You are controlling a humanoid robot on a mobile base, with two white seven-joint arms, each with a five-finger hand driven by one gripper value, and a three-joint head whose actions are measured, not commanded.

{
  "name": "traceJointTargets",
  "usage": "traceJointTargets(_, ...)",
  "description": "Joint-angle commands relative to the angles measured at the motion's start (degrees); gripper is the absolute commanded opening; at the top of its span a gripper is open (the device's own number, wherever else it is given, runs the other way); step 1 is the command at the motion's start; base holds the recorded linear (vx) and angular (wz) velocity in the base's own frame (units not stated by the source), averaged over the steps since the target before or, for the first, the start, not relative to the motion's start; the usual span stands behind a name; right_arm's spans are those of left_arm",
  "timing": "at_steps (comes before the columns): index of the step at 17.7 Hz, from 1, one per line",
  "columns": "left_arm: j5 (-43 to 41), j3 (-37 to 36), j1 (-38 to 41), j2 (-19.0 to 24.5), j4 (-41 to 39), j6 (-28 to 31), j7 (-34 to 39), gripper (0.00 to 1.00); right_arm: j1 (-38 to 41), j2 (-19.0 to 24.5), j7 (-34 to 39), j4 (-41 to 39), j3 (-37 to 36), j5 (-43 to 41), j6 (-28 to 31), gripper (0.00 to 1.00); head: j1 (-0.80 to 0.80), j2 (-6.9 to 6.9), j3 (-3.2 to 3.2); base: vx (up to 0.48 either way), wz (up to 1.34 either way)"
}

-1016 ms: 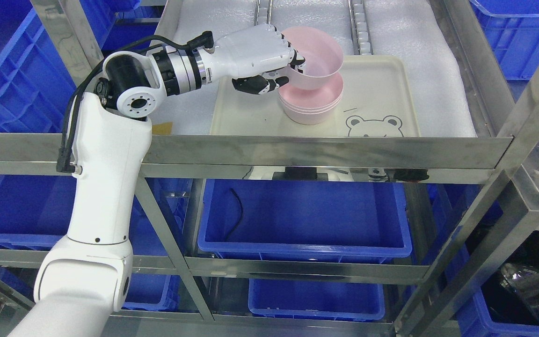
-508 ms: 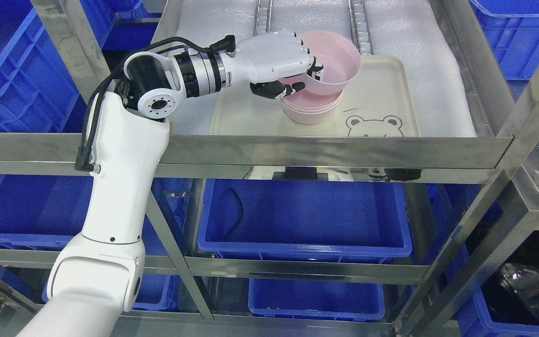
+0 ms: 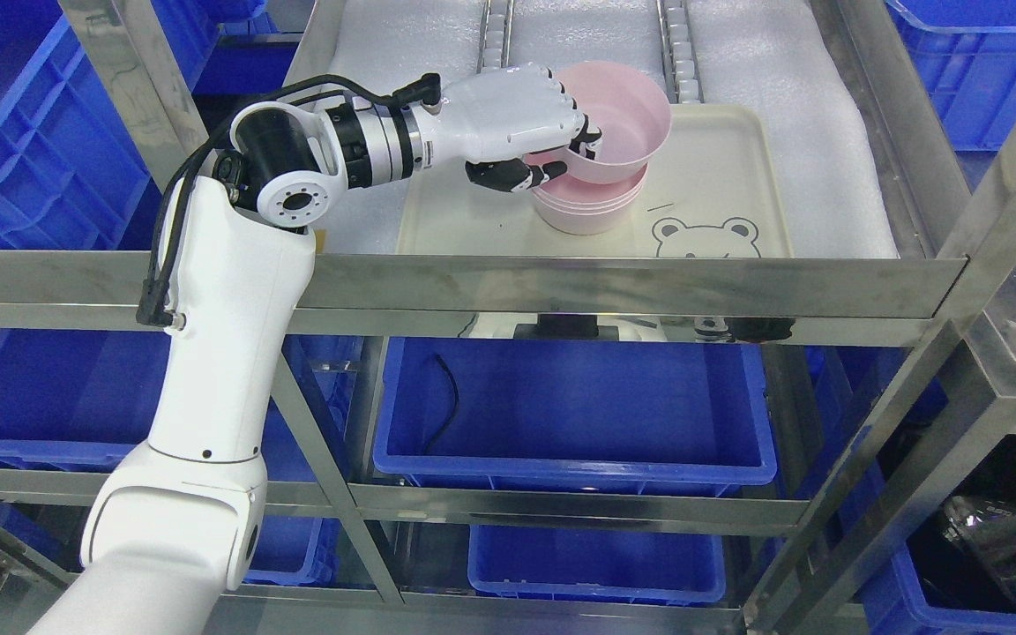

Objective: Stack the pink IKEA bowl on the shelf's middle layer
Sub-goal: 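Lower the pink bowl into the other bowl and open the left hand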

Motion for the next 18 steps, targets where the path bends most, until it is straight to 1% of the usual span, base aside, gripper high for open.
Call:
traceJointTargets(1,1.4,0.2,1.5,-0.1,-1.8,0.0,-0.1,0.04,0.9,-1.0,0.0,-1.0,0.0,0.1,0.0,1.0,0.0,0.0,0.0,0.0,0.0)
traceJointTargets(4,1.4,0.8,2.1,0.6,-1.8,-1.8,-0.6,0.04,0.9,-1.0,0.0,-1.0,0.0,0.0,0.0,1.0,0.0,0.0,0.0,0.0,0.0)
traceJointTargets(8,1.4,1.0,2.0,2.7,-1.8,-2.0,-0.6,0.05,0.9,-1.0,0.0,-1.0,0.0,0.0,0.0,1.0,0.0,0.0,0.0,0.0,0.0)
traceJointTargets(9,1.4,1.0,1.8,3.0,-1.8,-2.0,-0.5,0.06,0.9,-1.0,0.0,-1.0,0.0,0.0,0.0,1.0,0.0,0.0,0.0,0.0,0.0)
traceJointTargets(10,1.4,1.0,1.6,3.1,-1.8,-2.0,-0.2,0.1,0.9,-1.0,0.0,-1.0,0.0,0.0,0.0,1.0,0.0,0.0,0.0,0.0,0.0)
traceJointTargets(11,1.2,1.0,1.4,3.1,-1.8,-2.0,-0.1,0.25,0.9,-1.0,0.0,-1.0,0.0,0.0,0.0,1.0,0.0,0.0,0.0,0.0,0.0)
traceJointTargets(12,1.0,0.9,1.0,3.0,-1.8,-2.0,-0.1,0.47,0.9,-1.0,0.0,-1.0,0.0,0.0,0.0,1.0,0.0,0.0,0.0,0.0,0.0)
traceJointTargets(13,0.9,0.9,0.4,3.0,-1.7,-2.0,-0.2,0.62,0.9,-1.0,0.0,-1.0,0.0,0.0,0.0,1.0,0.0,0.0,0.0,0.0,0.0)
traceJointTargets(14,0.9,1.0,0.2,2.5,-1.6,-2.0,-0.2,0.65,0.9,-1.0,0.0,-1.0,0.0,0.0,0.0,1.0,0.0,0.0,0.0,0.0,0.0)
traceJointTargets(16,1.0,2.4,0.2,1.4,-1.5,-2.0,0.0,0.77,0.9,-1.0,0.0,-1.0,0.0,0.0,0.0,1.0,0.0,0.0,0.0,0.0,0.0)
traceJointTargets(17,1.2,3.6,0.2,0.3,-1.5,-2.0,0.0,0.8,0.9,-1.0,0.0,-1.0,0.0,0.0,0.0,1.0,0.0,0.0,0.0,0.0,0.0)
traceJointTargets(18,1.4,5.3,0.2,-1.7,-1.4,-2.0,0.0,0.84,0.9,-1.0,0.0,-1.0,0.1,0.0,0.0,1.0,0.0,0.0,0.0,0.0,0.0)
